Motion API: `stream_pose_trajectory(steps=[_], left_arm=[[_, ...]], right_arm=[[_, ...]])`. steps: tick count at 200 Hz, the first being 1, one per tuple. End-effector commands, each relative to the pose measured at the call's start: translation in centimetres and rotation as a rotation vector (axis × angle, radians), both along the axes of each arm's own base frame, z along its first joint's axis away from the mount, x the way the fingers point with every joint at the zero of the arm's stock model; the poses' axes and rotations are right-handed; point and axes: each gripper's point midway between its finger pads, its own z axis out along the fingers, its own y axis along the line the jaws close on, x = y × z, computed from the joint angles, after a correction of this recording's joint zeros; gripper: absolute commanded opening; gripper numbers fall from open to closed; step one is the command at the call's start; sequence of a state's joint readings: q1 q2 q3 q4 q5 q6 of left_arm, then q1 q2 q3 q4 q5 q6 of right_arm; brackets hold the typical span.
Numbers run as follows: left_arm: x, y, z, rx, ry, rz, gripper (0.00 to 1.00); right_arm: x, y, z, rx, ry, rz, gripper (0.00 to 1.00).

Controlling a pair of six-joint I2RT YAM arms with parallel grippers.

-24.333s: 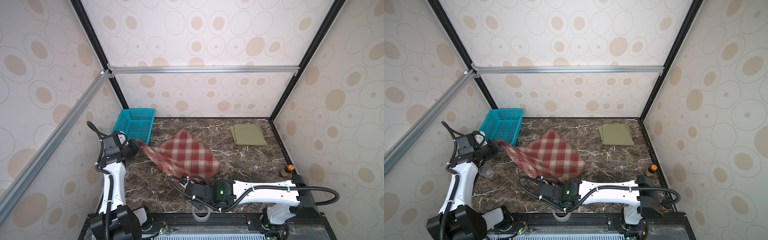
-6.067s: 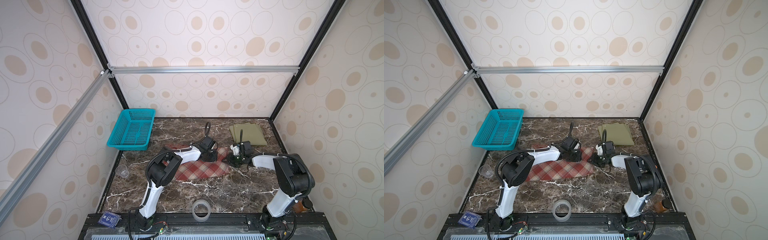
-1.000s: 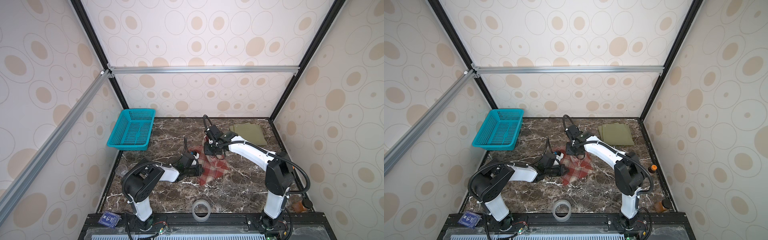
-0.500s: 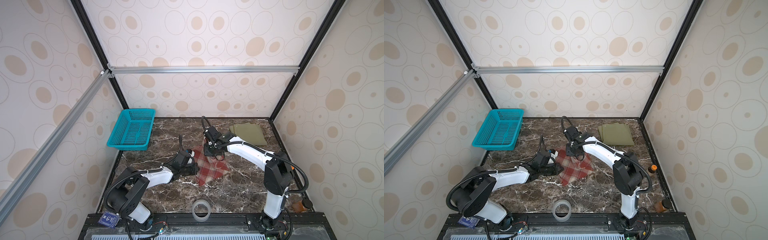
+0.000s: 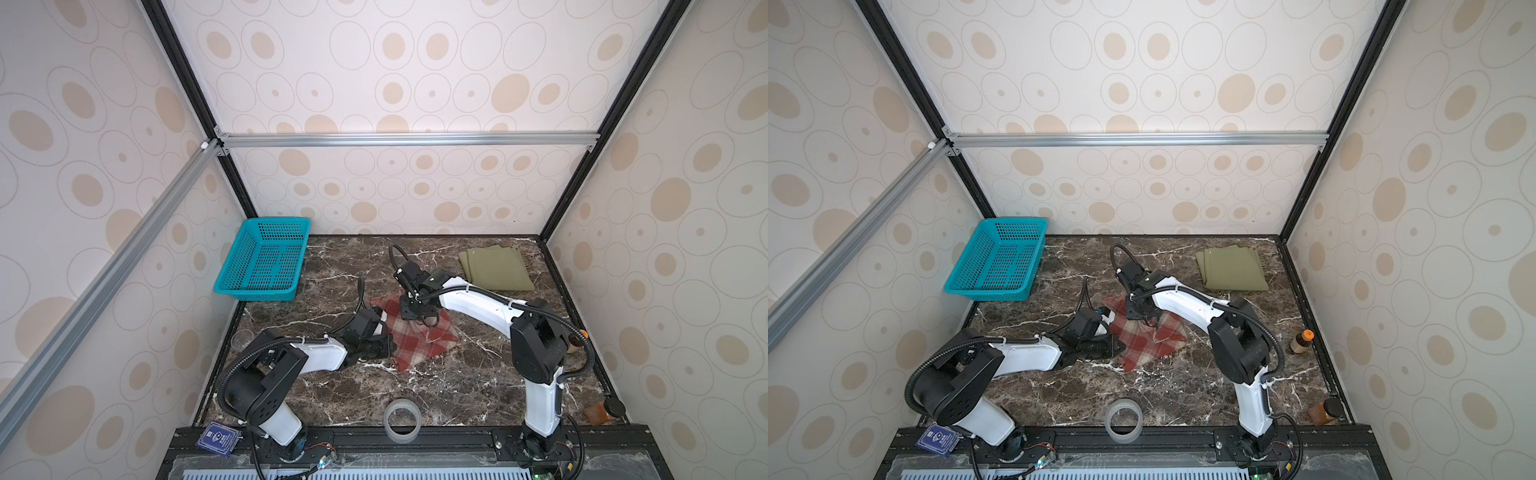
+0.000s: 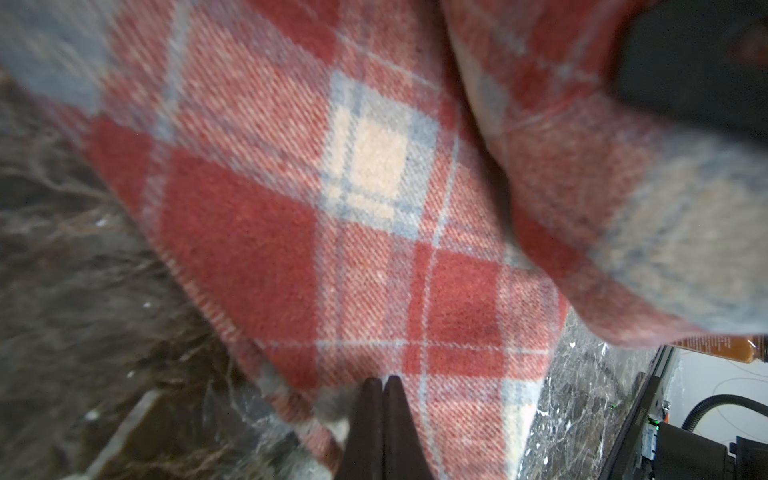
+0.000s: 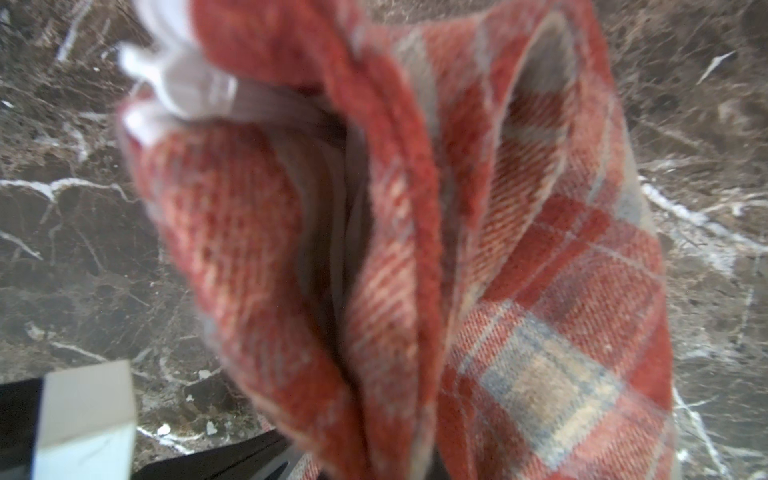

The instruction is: Fold and stack the skirts

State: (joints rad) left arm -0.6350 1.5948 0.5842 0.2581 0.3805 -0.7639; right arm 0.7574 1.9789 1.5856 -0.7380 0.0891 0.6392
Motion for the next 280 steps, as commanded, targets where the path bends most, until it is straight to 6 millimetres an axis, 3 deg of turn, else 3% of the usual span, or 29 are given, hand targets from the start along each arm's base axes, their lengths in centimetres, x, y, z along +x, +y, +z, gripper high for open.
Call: stream_pose_trajectory(steps=[1, 36, 89, 111, 150, 197, 239, 280], left_arm=[[-0.6, 0.6, -1.3, 0.020, 0.039, 0.010, 0.02], [-0.9, 0.7, -1.5, 0.018, 0.048, 0.014, 0.02], [-1.0, 0.6, -1.7, 0.013, 0.056, 0.008, 0.02], [-1.0, 0.6, -1.6, 0.011, 0.054, 0.007, 0.02], [-1.0, 0.6, -1.6, 0.009, 0.053, 0.010, 0.02], [-0.8, 0.7, -0.9, -0.002, 0.036, 0.022, 0.02], [0.2, 0.9, 2.0, -0.035, -0.035, 0.061, 0.01], [0.9, 2.5, 4.3, -0.066, -0.083, 0.120, 0.01]], right_arm=[[0.2, 0.5, -0.2, -0.022, -0.014, -0.003, 0.00], [0.3, 0.3, -0.4, -0.055, -0.020, 0.004, 0.00], [1.2, -1.9, 2.3, -0.173, -0.106, 0.012, 0.00], [1.2, -2.0, 2.5, -0.182, -0.113, 0.016, 0.00], [1.3, -2.5, 0.9, -0.226, -0.092, 0.015, 0.00], [0.7, -0.9, -0.3, -0.159, -0.052, 0.026, 0.00], [0.2, 0.6, -1.7, -0.115, -0.017, 0.028, 0.00], [-0.3, 1.3, -2.8, -0.080, 0.008, 0.024, 0.01]])
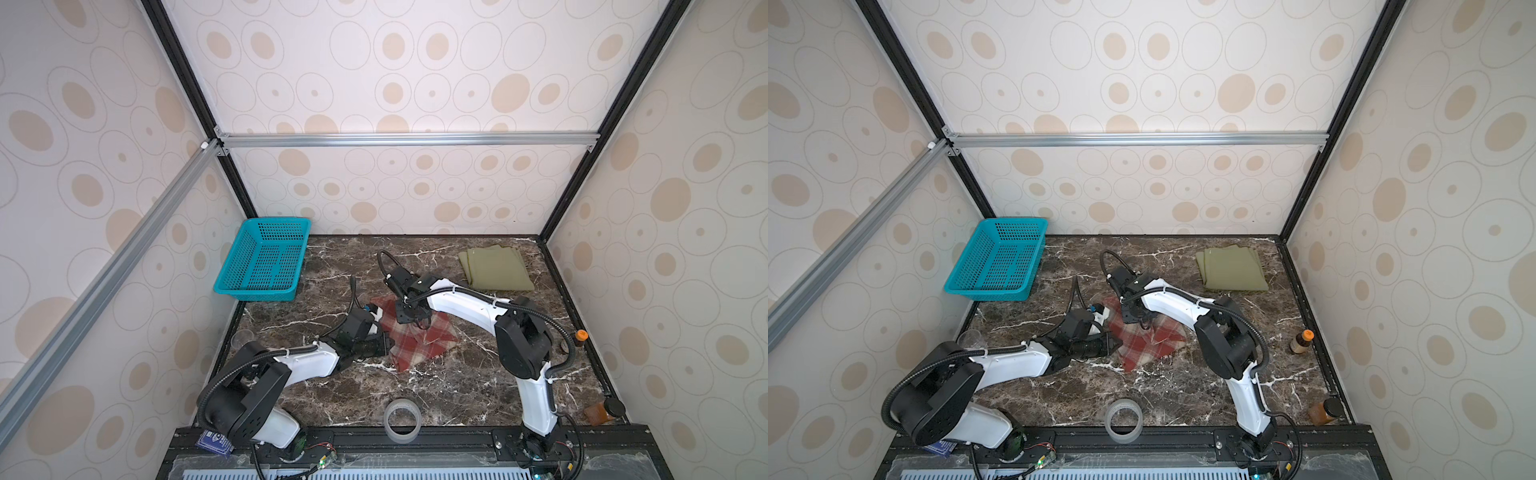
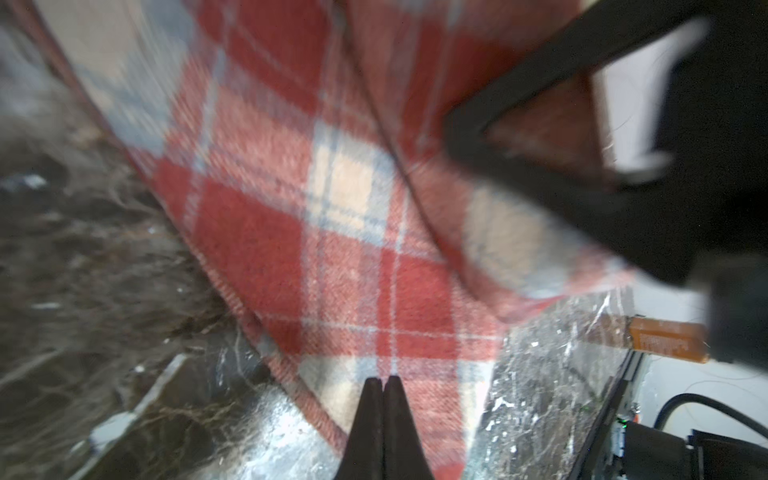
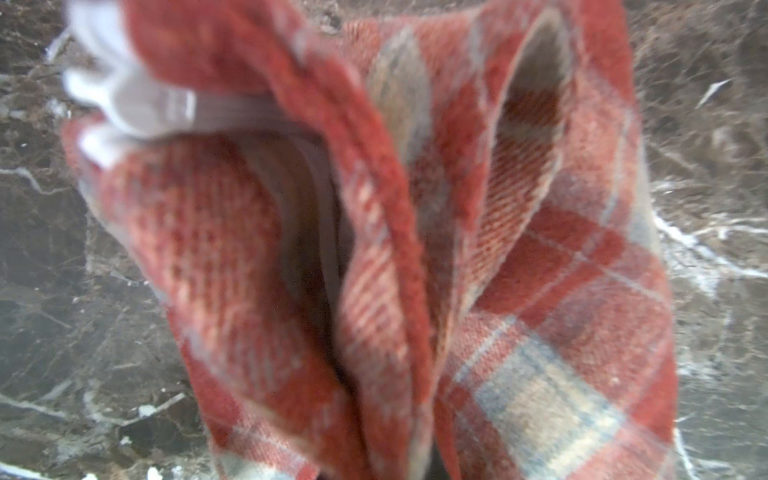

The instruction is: Fold and stack the skirts

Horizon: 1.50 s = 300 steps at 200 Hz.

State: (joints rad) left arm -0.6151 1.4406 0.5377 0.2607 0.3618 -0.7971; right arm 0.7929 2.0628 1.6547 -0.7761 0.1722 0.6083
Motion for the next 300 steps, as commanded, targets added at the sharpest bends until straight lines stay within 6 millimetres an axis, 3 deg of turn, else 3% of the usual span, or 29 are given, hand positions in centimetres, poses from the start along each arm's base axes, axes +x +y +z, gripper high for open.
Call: stream_pose_trajectory(steps=[1, 61, 79, 122, 208, 300], left_arm=[[0.5, 1.5, 0.7, -0.002, -0.004, 0.066, 0.01], [1.5, 3.9, 2.2, -0.013, -0.033, 0.135, 0.02], [1.8, 4.2, 2.5, -0.019, -0.038, 0.145, 0.02], [3.5, 4.1, 3.0, -0.026, -0.057, 0.156, 0.02], [8.1, 3.2, 2.1, -0.005, -0.059, 0.172, 0.00], [9.2, 3.8, 2.4, 0.003, -0.070, 0.180, 0.01]], right_arm=[[-0.6, 0.7, -1.2, 0.023, 0.030, -0.015, 0.01], [-1.3, 1.3, -2.3, 0.053, 0.058, -0.020, 0.12], [-1.5, 1.4, -2.4, 0.063, 0.066, -0.024, 0.25], [-1.8, 1.9, -1.9, 0.105, 0.075, -0.029, 0.42], [-2.5, 2.5, -1.4, 0.169, 0.097, -0.042, 0.50], [-2.8, 2.8, -1.0, 0.194, 0.104, -0.040, 0.51]])
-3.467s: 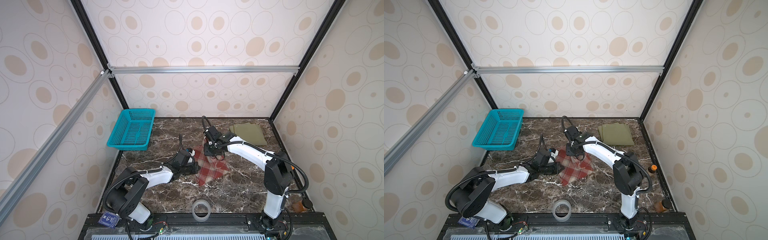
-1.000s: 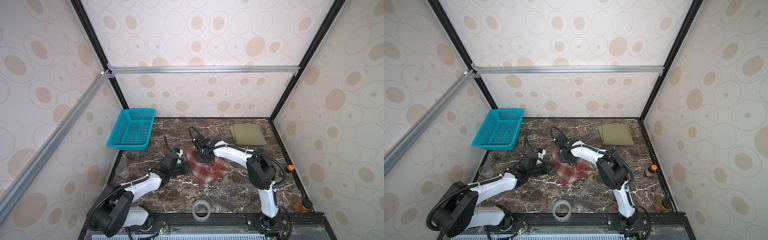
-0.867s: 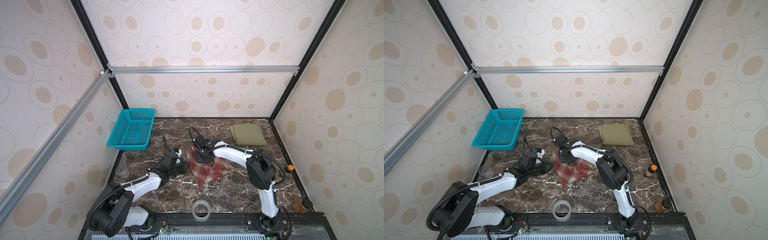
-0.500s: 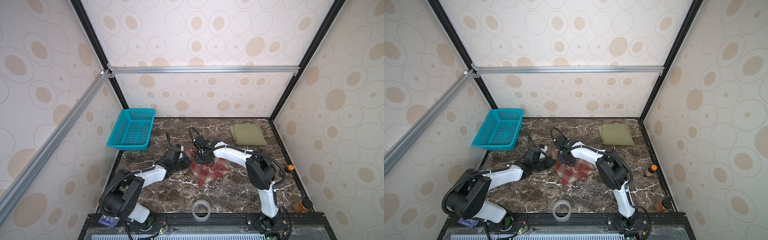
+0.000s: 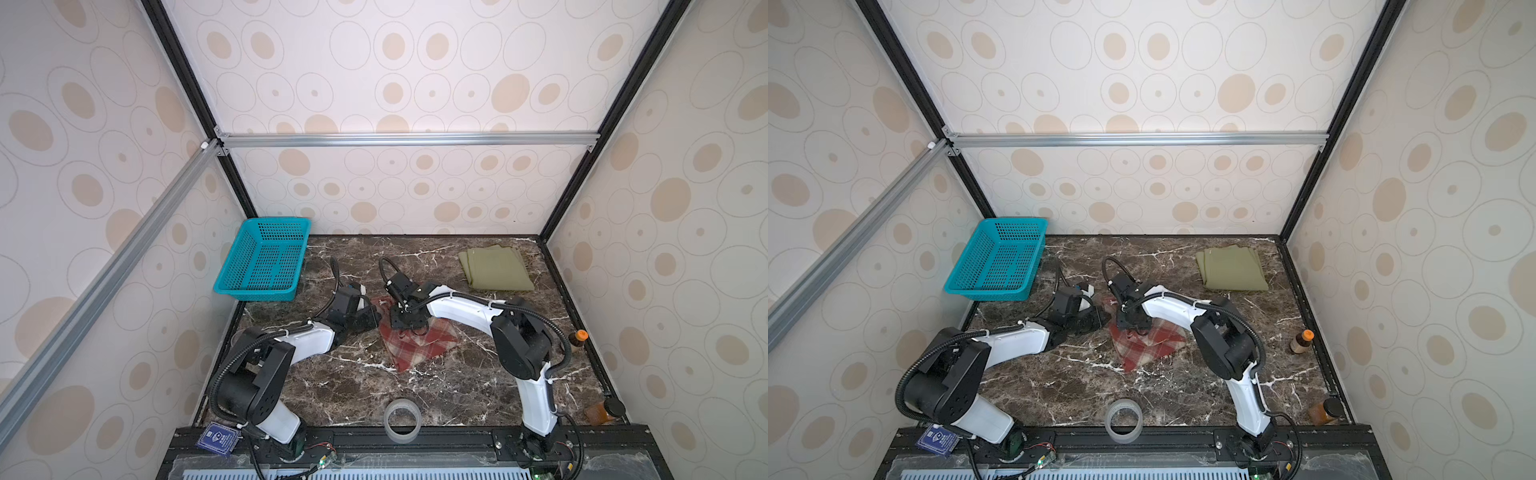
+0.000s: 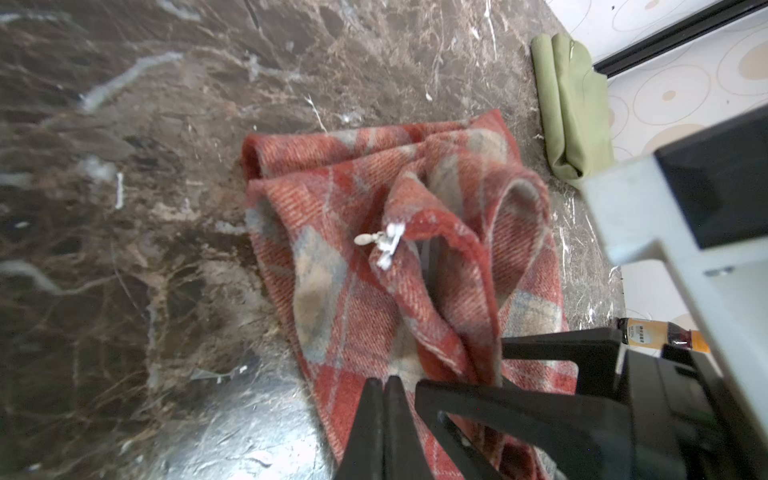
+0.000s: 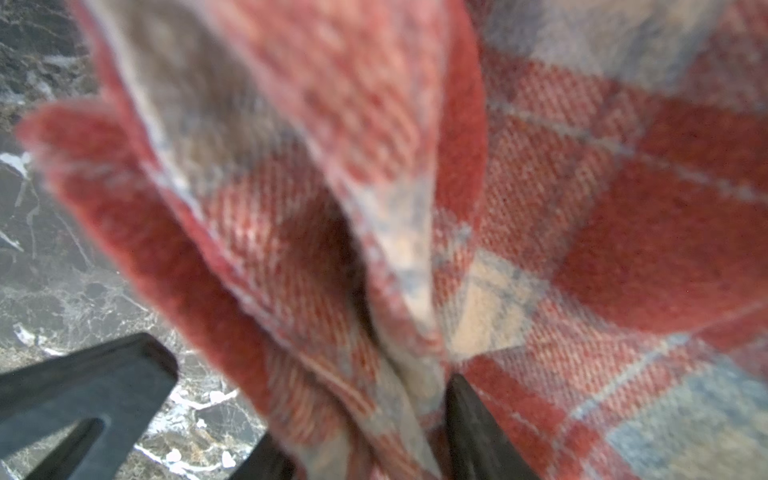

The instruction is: Fold and stack the skirts

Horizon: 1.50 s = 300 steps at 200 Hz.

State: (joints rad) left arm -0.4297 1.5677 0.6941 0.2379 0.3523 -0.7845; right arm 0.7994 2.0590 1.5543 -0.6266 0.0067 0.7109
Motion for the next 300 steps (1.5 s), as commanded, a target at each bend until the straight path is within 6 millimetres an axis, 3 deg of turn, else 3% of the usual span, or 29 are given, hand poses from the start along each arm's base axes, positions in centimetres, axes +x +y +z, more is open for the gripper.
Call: stream_pose_trajectory(steps=[1, 64, 121, 182, 204, 232, 269, 300], left_arm=[[1.4, 0.0, 1.5, 0.000, -0.054, -0.004, 0.01], [2.1, 1.0, 3.0, 0.063, -0.095, 0.005, 0.01], [3.1, 1.2, 5.2, 0.100, -0.147, -0.011, 0.01], [4.2, -0.2, 6.7, 0.064, -0.179, -0.058, 0.02], [4.8, -1.2, 7.6, 0.019, -0.196, -0.077, 0.03], [5.5, -2.9, 8.2, -0.046, -0.196, -0.123, 0.03], [6.3, -4.3, 7.6, -0.065, -0.183, -0.142, 0.04], [6.3, -6.2, 6.9, -0.087, -0.155, -0.199, 0.04]], right_arm=[[-1.1, 0.1, 1.2, 0.019, 0.011, -0.001, 0.51], [-2.1, 0.2, 1.6, 0.037, 0.028, 0.008, 0.52], [-3.5, 0.2, 3.4, 0.093, 0.038, 0.017, 0.54], [-5.0, -1.1, 4.1, 0.121, 0.035, 0.014, 0.54], [-4.7, -1.1, 4.6, 0.162, 0.013, 0.010, 0.46], [-3.6, -1.1, 4.6, 0.238, 0.015, -0.013, 0.24], [-2.0, -0.8, 4.8, 0.243, -0.027, -0.003, 0.20], [-2.3, -0.4, 4.0, 0.246, -0.008, 0.033, 0.20]])
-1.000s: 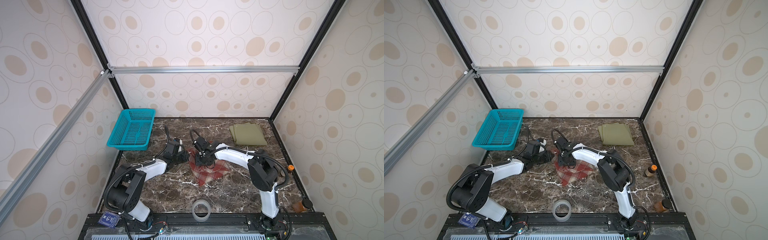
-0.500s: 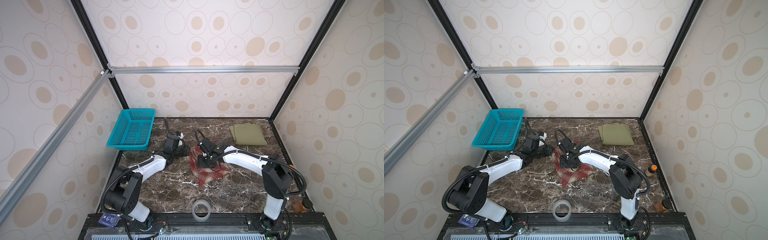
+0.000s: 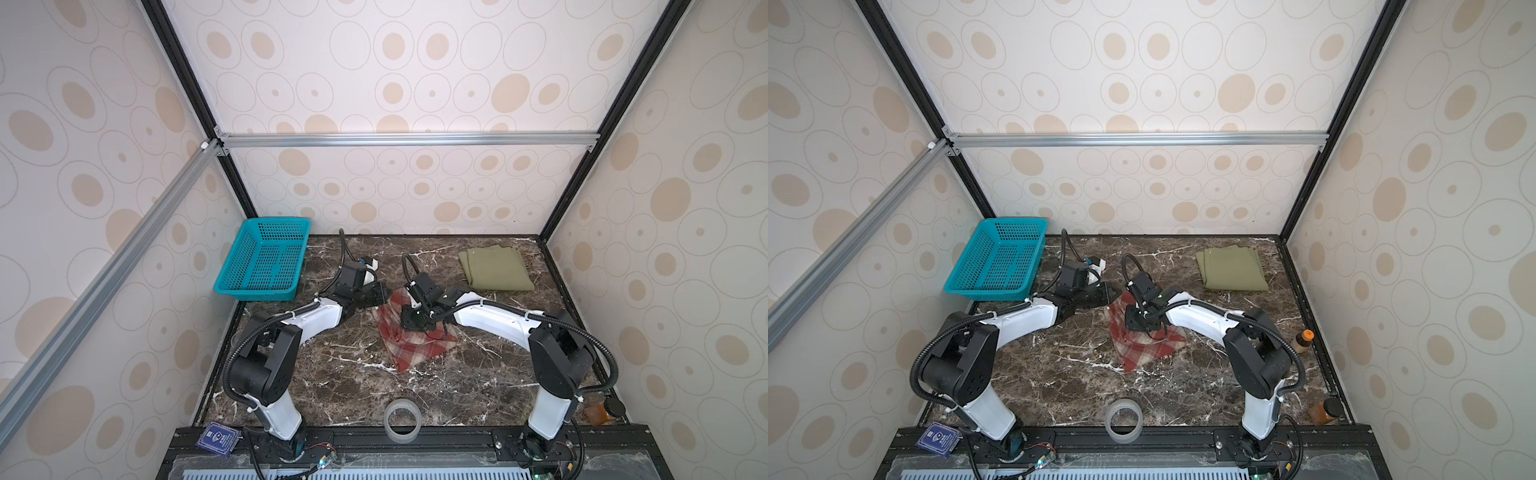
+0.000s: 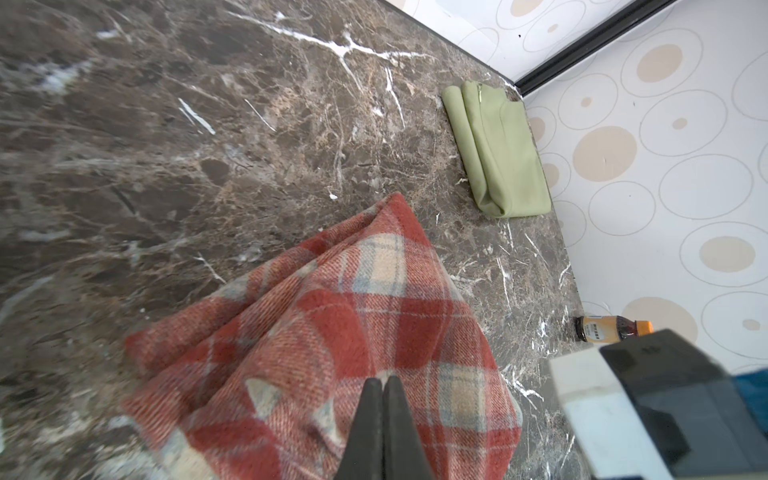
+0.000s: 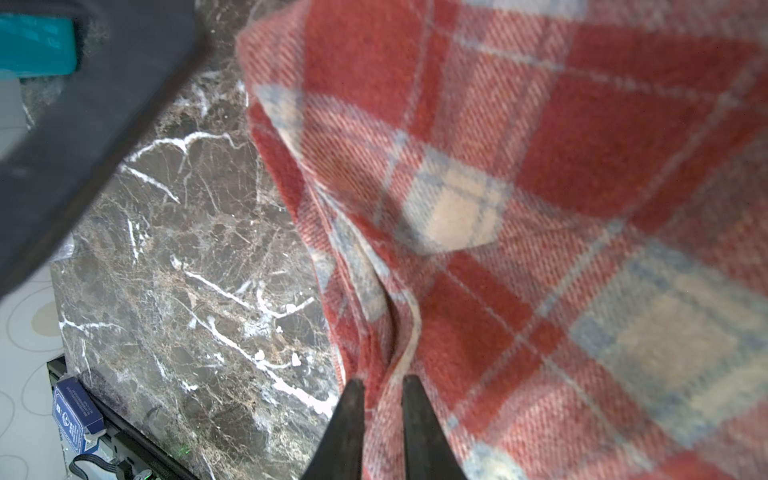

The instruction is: Fold and stack the skirts

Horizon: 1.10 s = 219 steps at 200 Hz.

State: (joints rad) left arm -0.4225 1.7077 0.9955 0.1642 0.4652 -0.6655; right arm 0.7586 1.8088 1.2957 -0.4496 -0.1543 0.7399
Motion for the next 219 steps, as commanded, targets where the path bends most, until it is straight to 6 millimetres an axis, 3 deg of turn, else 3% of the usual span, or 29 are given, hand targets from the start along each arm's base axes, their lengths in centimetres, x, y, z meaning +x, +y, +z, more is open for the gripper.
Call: stream_pose_trajectory(steps=[1, 63, 102, 139, 156, 181, 219], left_arm=[[0.8, -2.1, 1.7, -0.050, -0.030, -0.051, 0.04], [2.2, -2.9, -1.1, -0.030, 0.022, -0.048, 0.04], [2.8, -2.5, -2.9, 0.023, 0.045, -0.034, 0.03], [3.4, -0.7, -4.6, 0.105, 0.047, 0.016, 0.02], [3.4, -0.1, -5.2, 0.127, 0.057, 0.024, 0.02], [3.4, 0.3, -4.3, 0.133, 0.021, 0.038, 0.02], [3.1, 0.5, -2.5, 0.131, -0.019, 0.032, 0.02]], right_arm=[[0.1, 0.7, 0.0, 0.017, -0.004, 0.033, 0.20], [-3.5, 0.1, -2.9, 0.011, 0.089, 0.091, 0.19], [-5.3, -0.1, -3.5, 0.014, 0.109, 0.119, 0.18], [-6.4, -0.7, -3.9, -0.003, 0.131, 0.130, 0.18], [-6.4, -0.9, -3.5, -0.002, 0.125, 0.126, 0.23], [-6.1, -0.7, -1.7, 0.027, 0.088, 0.123, 0.36], [-4.9, -0.6, -0.5, 0.044, 0.047, 0.097, 0.35]])
